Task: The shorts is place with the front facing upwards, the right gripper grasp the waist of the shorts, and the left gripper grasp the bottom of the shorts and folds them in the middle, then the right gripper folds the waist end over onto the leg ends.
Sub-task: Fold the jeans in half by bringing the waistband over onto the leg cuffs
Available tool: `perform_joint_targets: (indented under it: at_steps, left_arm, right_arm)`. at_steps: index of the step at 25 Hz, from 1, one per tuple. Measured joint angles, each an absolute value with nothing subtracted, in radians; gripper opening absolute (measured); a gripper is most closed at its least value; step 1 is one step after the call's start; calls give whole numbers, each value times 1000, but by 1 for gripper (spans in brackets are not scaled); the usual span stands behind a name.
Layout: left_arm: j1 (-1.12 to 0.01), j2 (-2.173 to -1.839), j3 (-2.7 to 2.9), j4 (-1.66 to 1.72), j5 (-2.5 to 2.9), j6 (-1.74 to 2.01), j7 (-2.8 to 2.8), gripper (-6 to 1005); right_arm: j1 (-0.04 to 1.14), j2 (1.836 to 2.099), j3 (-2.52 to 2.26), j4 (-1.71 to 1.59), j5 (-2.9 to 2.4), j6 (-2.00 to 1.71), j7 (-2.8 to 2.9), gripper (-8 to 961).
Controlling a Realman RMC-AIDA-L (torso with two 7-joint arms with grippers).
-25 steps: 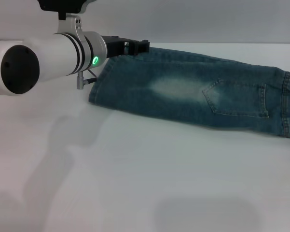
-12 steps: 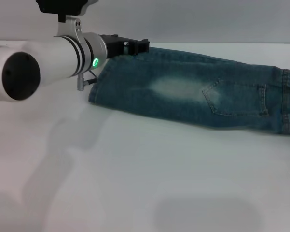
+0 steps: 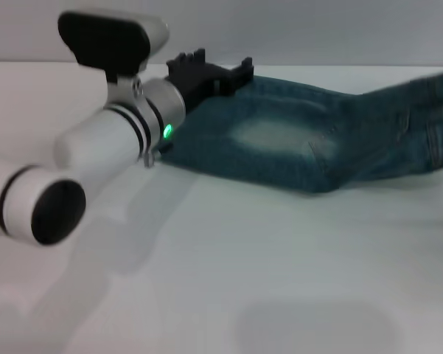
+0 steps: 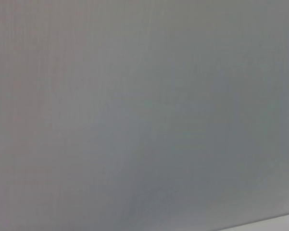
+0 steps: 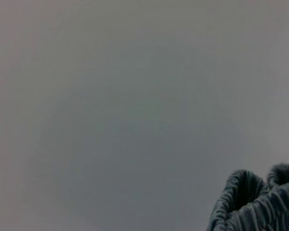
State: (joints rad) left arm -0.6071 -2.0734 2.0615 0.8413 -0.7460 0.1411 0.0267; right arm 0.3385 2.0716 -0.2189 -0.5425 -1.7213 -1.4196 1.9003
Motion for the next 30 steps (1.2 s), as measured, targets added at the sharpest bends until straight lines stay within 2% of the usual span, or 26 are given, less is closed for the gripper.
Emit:
perform_joint_targets:
  at_steps: [14,30]
  left_arm:
    - [-598,-2078,2218,732,-739,325,-165,860]
    - [-607,-2078,2395,736,-738,387,-295,860]
  right_arm:
    - [545,2073,-352,-651,-1700,-1541,2054,156]
    - [731,2074,-600,-651,-1698,-1344,2093,151]
